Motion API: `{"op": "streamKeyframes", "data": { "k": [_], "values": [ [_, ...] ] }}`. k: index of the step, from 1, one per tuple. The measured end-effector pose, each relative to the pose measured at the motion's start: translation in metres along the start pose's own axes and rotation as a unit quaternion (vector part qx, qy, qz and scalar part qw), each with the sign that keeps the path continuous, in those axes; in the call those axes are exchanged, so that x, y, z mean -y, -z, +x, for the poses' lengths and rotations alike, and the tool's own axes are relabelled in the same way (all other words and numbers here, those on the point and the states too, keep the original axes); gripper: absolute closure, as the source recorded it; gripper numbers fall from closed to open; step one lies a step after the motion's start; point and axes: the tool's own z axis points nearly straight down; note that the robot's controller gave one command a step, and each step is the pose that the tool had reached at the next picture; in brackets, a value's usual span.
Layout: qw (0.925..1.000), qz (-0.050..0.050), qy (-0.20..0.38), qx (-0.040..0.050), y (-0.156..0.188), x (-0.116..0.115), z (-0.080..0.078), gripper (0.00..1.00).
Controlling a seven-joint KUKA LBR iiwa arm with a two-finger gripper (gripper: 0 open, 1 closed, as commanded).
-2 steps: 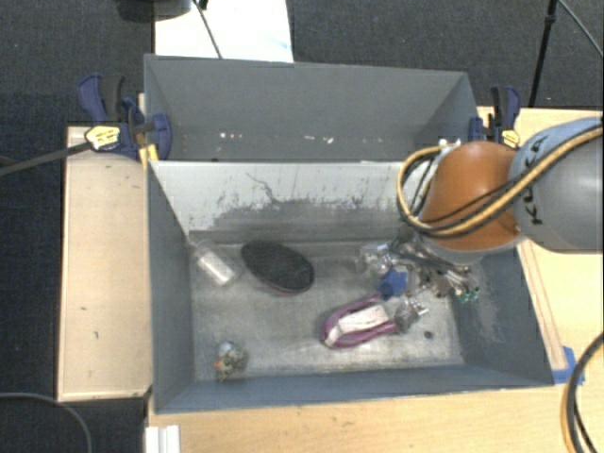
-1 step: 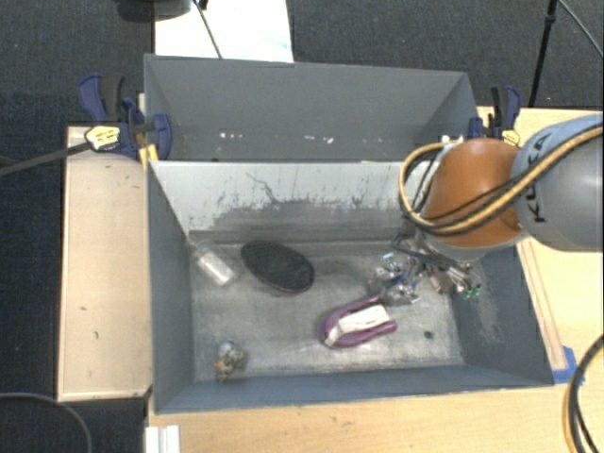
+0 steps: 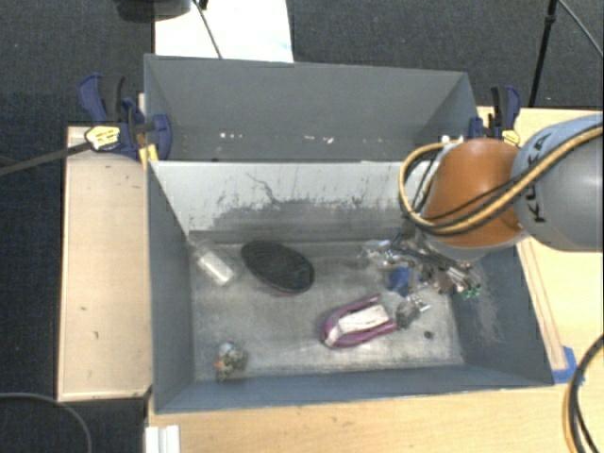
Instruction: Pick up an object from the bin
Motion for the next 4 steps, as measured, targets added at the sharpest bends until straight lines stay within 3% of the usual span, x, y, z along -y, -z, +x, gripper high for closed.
{"op": "streamKeyframes", "data": {
  "k": [1, 2, 3, 4],
  "values": [
    [0.9724, 0.000, 0.233, 0.0008, -0.005, -0.077, -0.033, 0.00],
    [0.9114, -0.001, 0.412, -0.0001, -0.005, -0.146, -0.018, 0.00],
    [0.8422, 0.001, 0.539, 0.0004, 0.074, -0.084, -0.042, 0.00],
    [0.8304, -0.002, 0.557, 0.0022, 0.056, -0.148, -0.089, 0.00]
  ]
}}
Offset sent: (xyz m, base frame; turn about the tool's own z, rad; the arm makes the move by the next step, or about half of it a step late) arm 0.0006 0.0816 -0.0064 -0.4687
